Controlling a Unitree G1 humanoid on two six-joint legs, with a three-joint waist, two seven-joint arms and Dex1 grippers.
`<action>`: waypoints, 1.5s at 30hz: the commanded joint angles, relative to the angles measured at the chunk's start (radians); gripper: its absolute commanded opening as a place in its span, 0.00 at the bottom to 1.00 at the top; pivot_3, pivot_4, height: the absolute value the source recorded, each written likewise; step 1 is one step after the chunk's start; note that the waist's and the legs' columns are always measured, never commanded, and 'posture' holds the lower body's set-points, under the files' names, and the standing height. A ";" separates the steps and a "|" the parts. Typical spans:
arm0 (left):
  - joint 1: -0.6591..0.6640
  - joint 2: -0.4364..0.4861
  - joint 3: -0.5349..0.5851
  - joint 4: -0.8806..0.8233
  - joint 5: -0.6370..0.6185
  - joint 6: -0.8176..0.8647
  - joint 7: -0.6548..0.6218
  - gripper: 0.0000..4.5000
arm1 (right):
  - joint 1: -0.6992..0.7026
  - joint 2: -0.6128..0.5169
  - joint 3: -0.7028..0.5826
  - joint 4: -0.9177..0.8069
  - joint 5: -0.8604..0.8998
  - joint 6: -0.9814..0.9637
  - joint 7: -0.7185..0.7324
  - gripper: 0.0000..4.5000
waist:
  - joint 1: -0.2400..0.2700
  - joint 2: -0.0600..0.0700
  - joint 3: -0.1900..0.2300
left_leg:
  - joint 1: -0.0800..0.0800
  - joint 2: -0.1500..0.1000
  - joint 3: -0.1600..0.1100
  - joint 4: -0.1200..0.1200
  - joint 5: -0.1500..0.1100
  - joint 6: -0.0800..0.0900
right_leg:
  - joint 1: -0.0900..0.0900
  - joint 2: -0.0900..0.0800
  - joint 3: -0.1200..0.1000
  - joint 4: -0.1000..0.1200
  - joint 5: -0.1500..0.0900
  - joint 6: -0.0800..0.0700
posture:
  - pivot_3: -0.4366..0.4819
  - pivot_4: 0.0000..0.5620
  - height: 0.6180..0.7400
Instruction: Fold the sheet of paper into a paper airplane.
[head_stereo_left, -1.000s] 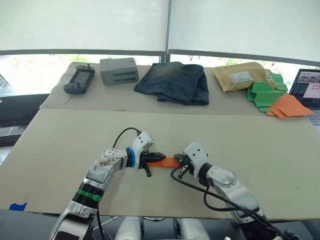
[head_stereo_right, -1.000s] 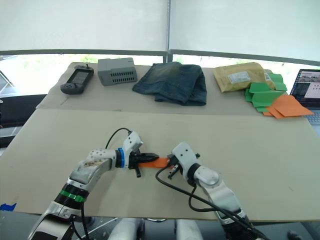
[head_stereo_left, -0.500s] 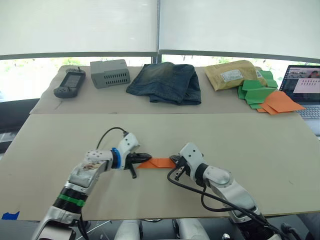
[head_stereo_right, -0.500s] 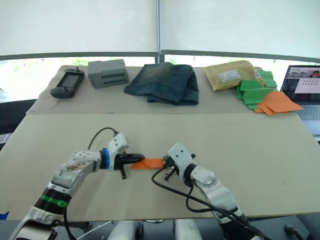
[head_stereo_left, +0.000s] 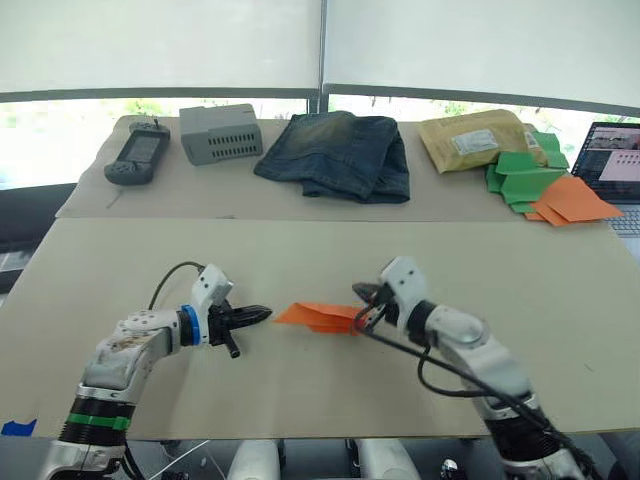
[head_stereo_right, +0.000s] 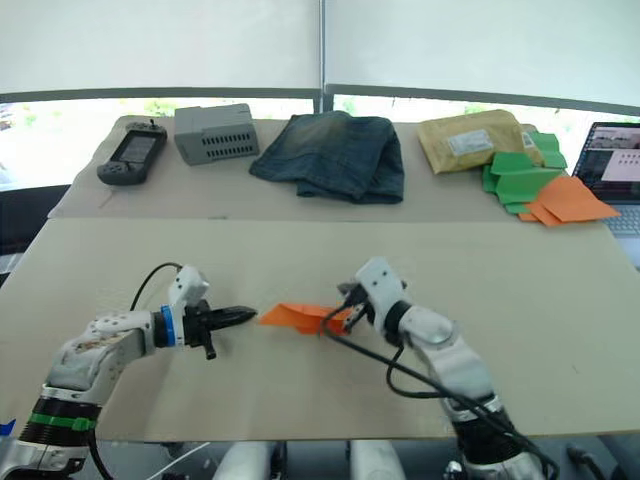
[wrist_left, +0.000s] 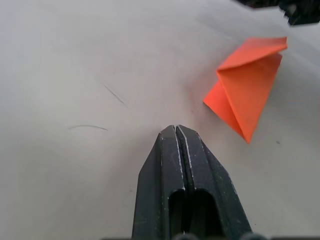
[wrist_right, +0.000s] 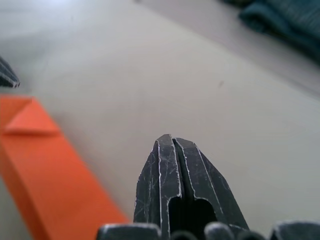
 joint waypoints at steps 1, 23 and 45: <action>-0.001 0.047 0.031 -0.049 -0.043 0.024 -0.043 0.00 | -0.047 -0.075 -0.046 -0.130 0.131 0.097 0.119 0.01 | 0.001 0.000 0.000 | -0.002 0.000 0.000 0.000 -0.001 -0.002 | -0.001 0.000 -0.001 0.000 0.000 -0.001 | 0.48 0.27 0.91; 0.120 0.101 0.100 -0.209 -0.130 0.118 0.038 0.00 | -0.222 -0.139 0.152 0.190 0.085 0.035 0.266 0.01 | -0.001 -0.002 0.004 | -0.003 0.002 0.002 0.014 -0.005 -0.002 | 0.002 0.001 -0.004 0.004 0.000 -0.001 | 0.48 0.27 0.91; 0.097 0.053 0.036 -0.208 -0.082 0.098 0.097 0.00 | -0.521 -0.154 0.339 0.408 -0.039 -0.019 0.558 0.67 | -0.001 -0.002 0.004 | -0.001 0.002 0.004 0.015 -0.005 -0.002 | 0.003 0.002 -0.003 0.004 0.003 -0.005 | 0.48 0.27 0.91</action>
